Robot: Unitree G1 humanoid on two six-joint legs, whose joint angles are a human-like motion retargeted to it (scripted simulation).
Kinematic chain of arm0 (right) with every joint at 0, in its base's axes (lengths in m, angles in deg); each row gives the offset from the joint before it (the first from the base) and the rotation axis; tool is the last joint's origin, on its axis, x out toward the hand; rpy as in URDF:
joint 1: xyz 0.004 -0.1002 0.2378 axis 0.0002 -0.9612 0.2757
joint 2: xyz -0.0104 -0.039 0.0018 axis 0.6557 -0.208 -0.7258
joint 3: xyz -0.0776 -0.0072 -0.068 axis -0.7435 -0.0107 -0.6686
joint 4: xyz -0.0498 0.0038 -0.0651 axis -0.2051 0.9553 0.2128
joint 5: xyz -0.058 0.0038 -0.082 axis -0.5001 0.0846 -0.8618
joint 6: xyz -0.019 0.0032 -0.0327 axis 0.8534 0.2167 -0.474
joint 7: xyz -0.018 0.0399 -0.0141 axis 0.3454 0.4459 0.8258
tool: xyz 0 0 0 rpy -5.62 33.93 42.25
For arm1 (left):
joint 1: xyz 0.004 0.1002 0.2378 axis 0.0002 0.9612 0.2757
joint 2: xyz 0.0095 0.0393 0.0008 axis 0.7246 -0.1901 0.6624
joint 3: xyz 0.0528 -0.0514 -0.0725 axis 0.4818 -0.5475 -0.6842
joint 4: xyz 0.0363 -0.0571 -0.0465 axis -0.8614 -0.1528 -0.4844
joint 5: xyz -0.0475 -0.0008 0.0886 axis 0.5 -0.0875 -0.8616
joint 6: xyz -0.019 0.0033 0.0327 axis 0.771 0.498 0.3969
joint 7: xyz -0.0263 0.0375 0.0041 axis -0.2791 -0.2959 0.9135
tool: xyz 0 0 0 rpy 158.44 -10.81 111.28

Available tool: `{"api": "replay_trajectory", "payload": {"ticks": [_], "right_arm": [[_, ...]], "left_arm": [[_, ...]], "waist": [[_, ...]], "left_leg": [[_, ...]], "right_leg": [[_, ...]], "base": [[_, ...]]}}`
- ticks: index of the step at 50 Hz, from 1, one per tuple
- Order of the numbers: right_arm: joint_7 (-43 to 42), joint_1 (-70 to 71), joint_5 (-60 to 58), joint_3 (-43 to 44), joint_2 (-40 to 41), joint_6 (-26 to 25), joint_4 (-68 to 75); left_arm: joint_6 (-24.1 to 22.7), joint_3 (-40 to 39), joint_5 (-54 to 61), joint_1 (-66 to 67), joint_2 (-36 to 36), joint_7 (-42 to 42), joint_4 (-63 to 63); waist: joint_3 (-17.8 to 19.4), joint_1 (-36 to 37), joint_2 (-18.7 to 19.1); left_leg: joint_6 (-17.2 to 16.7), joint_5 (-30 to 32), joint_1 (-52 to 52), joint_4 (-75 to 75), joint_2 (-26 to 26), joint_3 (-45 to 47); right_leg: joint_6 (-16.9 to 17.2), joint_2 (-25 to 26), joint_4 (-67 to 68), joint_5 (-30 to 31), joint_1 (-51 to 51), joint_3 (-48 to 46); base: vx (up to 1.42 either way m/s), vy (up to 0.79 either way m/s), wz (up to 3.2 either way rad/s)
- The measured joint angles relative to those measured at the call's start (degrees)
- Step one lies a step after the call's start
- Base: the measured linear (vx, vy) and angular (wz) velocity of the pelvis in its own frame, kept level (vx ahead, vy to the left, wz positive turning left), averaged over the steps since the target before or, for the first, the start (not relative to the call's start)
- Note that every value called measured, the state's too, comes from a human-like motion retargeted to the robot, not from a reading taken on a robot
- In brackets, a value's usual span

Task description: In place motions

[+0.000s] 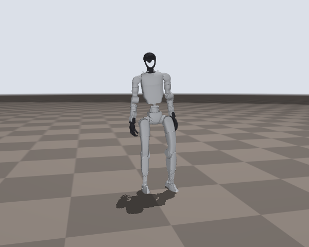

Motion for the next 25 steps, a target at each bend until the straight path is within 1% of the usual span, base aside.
{"api": "replay_trajectory", "payload": {"ticks": [2, 3, 4, 5, 7, 8, 10, 12, 13, 15, 18, 20, 22, 25], "right_arm": [[-0.39, -0.27, 0.06, 0.45, -0.52, -0.66, 1.82], [-0.58, -0.37, -0.08, 0.75, -0.79, -1.08, 2.84], [-0.87, -0.53, -0.32, 0.85, -1.13, -1.56, 3.92], [-1.20, -0.72, -0.61, 0.85, -1.49, -2.07, 5.04], [-3.00, -0.64, -0.27, 0.05, -1.28, -3.69, 6.73], [-4.59, -0.45, 0.66, -0.01, -0.68, -4.23, 7.18], [-7.69, -0.16, 3.35, 0.81, -0.10, -3.53, 8.09], [-6.95, -0.88, 6.97, 1.69, -0.32, -1.52, 8.24], [-5.77, -1.48, 8.37, 1.57, -0.08, -1.30, 7.99], [-4.04, -2.43, 8.41, 1.39, 0.52, -1.92, 7.68], [-2.73, -2.59, 2.78, 1.87, 1.24, -2.77, 6.50], [-1.70, -2.42, -0.86, 0.73, 1.51, -2.68, 4.61], [-0.78, -1.84, -3.39, -0.96, 1.67, -1.89, 1.89], [-0.38, -0.66, -4.65, -3.32, 2.16, -0.33, -2.08]], "left_arm": [[0.14, 0.32, -0.09, -0.70, 0.31, 0.52, 0.95], [0.50, 0.49, -0.16, -1.17, 0.47, 1.23, 1.31], [1.18, 0.55, -0.27, -1.61, 0.62, 2.43, 1.55], [2.01, 0.54, -0.39, -2.03, 0.77, 3.88, 1.71], [5.15, -0.50, -1.58, -4.24, 1.40, 9.33, 1.48], [7.10, -1.27, -2.84, -5.83, 1.80, 12.54, 1.47], [10.98, -2.50, -5.61, -9.15, 2.31, 18.53, 2.38], [12.61, -0.36, -6.90, -12.30, 3.38, 23.58, 3.97], [12.57, 1.30, -7.08, -13.61, 4.05, 25.22, 4.78], [11.83, 4.23, -7.48, -15.05, 4.55, 25.54, 6.73], [9.80, 6.69, -7.78, -14.51, 4.06, 20.91, 9.85], [7.85, 7.18, -7.16, -13.80, 3.57, 17.88, 10.34], [6.83, 6.36, -6.51, -13.46, 3.11, 16.87, 9.21], [7.68, 4.10, -6.69, -13.05, 2.64, 18.32, 5.32]], "waist": [[-1.21, -0.32, 0.62], [-1.81, -0.58, 1.61], [-2.77, -1.37, 2.98], [-3.90, -2.43, 4.52], [-7.19, -7.61, 5.88], [-7.84, -8.99, 5.89], [-6.80, -7.90, 5.33], [-5.32, -8.45, 3.35], [-4.45, -6.60, 2.05], [-3.77, -4.10, -0.20], [-4.83, -0.55, -2.07], [-5.37, 0.67, -2.38], [-5.35, -0.53, -1.91], [-4.96, -2.58, -1.01]], "left_leg": [[-1.49, -11.13, 5.77, -2.99, -0.04, 4.81], [-2.02, -15.51, 8.39, -6.06, 1.05, 9.12], [-1.79, -16.28, 10.19, -9.87, 1.74, 13.09], [-1.17, -15.25, 11.58, -14.05, 2.25, 16.90], [-1.03, -13.30, 8.28, -15.91, 0.63, 6.27], [-1.68, -12.92, 7.14, -16.07, 0.69, 5.41], [0.30, -13.09, 6.21, -15.58, 0.04, 7.32], [1.03, -13.92, 6.24, -14.11, -1.50, 4.79], [1.43, -14.11, 7.02, -13.93, -2.07, 5.51], [2.10, -14.73, 8.65, -14.09, -3.67, 6.12], [2.62, -15.59, 9.70, -14.78, -5.25, 7.83], [3.06, -15.92, 9.91, -15.21, -5.76, 9.02], [3.39, -16.19, 9.80, -15.37, -5.90, 8.81], [3.67, -16.58, 9.13, -14.88, -5.53, 8.45]], "right_leg": [[0.63, 0.69, 0.09, -0.19, -0.43, 0.67], [0.94, 1.77, -0.04, -0.32, -0.43, 0.68], [1.32, 2.96, -0.23, -0.45, -0.50, 0.32], [1.73, 4.20, -0.45, -0.57, -0.62, -0.24], [2.57, 3.09, -0.52, -1.02, -2.70, -3.55], [2.79, 2.64, -0.33, -1.21, -3.65, -4.32], [3.51, 2.56, 0.21, -1.09, -4.08, -2.73], [3.83, 0.88, 0.00, -0.93, -2.69, -4.95], [3.81, 0.57, -0.12, -0.68, -1.87, -4.33], [3.91, -0.49, -0.22, -0.33, -0.77, -3.85], [4.58, -1.81, 1.26, -0.24, -1.99, -1.96], [5.08, -2.24, 2.52, -0.06, -3.19, -0.60], [5.40, -2.30, 3.28, 0.31, -3.82, -0.78], [5.89, -2.23, 4.26, 1.88, -4.47, -1.74]], "base": [[0.42, -0.15, -0.32], [0.56, -0.19, -0.20], [0.68, -0.23, -0.02], [0.63, -0.27, 0.59], [0.39, -0.29, 1.07], [0.24, -0.27, 0.49], [0.26, -0.24, -0.13], [0.27, -0.29, 0.51], [0.36, -0.34, 0.06], [0.43, -0.30, -0.21], [0.48, -0.17, -0.44], [0.36, -0.10, -0.48], [0.32, -0.11, -0.06], [0.29, -0.13, -0.05]]}}
